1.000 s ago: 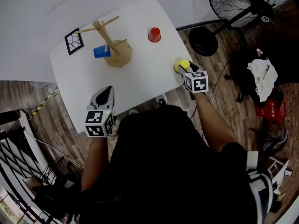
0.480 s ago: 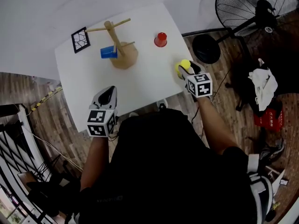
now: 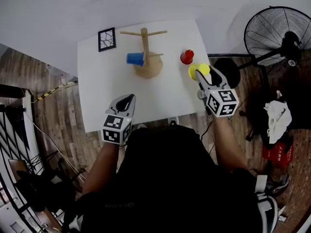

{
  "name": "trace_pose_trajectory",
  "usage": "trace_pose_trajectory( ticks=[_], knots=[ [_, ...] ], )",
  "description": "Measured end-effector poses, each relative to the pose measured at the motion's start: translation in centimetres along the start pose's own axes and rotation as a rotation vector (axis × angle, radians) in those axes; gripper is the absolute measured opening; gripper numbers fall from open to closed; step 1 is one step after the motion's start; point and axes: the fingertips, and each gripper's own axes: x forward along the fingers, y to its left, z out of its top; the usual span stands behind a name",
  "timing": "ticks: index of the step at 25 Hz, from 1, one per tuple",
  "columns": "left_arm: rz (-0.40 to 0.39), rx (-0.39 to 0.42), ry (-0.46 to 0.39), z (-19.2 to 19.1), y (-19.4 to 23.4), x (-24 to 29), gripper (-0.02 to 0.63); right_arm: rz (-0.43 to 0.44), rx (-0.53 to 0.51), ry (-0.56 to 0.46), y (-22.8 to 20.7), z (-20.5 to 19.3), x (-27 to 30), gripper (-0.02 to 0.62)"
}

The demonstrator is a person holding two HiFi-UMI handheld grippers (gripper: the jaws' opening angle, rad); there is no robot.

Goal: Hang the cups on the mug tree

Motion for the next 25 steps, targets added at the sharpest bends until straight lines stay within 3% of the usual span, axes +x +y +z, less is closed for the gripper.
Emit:
trace_pose_trajectory(
  ticks=[17, 25],
  knots=[
    [0.057, -0.040, -0.013, 0.1, 1.8, -0.7, 0.017, 0.203, 0.063, -0.361, 4.7, 16.9, 2.0, 0.224],
    [0.090, -0.067, -0.028, 0.3, 2.5, -1.4, 0.017, 0.295, 0.119, -0.399, 6.6, 20.0, 4.5, 0.224]
  ],
)
